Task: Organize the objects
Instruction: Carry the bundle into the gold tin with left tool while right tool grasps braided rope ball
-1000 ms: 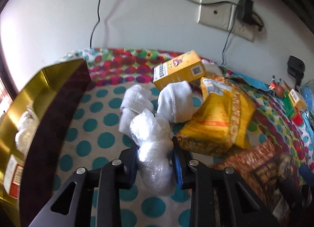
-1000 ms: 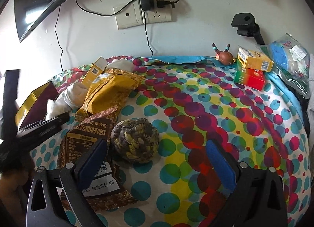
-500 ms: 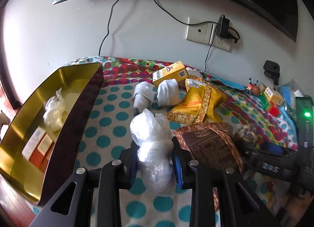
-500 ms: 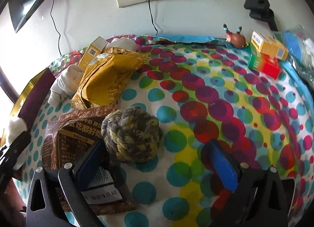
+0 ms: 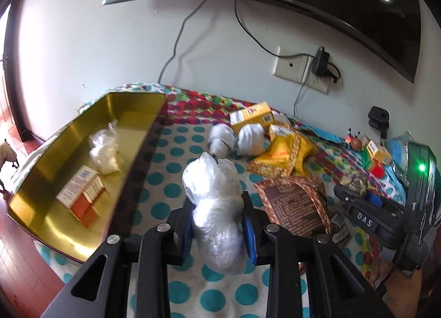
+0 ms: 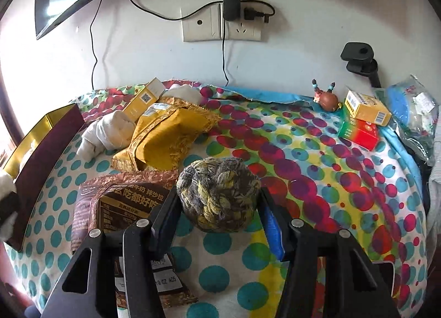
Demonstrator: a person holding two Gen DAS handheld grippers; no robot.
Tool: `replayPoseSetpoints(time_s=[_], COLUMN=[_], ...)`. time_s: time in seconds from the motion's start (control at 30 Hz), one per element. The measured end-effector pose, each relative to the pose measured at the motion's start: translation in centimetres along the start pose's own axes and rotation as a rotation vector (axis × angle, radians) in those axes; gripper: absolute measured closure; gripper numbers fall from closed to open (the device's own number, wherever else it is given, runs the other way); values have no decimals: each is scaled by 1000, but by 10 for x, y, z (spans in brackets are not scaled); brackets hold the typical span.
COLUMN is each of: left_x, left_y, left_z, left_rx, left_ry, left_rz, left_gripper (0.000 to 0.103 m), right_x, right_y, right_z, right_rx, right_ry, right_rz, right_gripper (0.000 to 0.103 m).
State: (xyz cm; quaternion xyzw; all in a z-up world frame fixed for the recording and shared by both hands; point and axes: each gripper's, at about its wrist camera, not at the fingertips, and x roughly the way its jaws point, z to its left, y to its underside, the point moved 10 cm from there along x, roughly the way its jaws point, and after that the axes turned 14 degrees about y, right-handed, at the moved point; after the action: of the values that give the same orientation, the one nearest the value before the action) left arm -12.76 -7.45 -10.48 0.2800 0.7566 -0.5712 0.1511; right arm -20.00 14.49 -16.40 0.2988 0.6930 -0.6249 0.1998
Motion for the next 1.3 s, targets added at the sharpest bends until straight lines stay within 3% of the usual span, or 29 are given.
replayPoseSetpoints(time_s=[0.2, 0.53, 1.3], left_x=[-23, -40, -29], left_y=[-20, -30, -10], left_z=[36, 97, 146], left_rx=[-33, -51, -72], left_ry=[-56, -180, -278], left_rz=[-42, -36, 29], left_gripper=[73, 73, 73], right_x=[-2, -2, 3], right_y=[-1, 2, 4], right_z=[7, 10, 9], right_rx=[-40, -40, -34], right_ry=[0, -15, -28], right_rz=[-11, -1, 17], right_gripper=[51, 51, 51])
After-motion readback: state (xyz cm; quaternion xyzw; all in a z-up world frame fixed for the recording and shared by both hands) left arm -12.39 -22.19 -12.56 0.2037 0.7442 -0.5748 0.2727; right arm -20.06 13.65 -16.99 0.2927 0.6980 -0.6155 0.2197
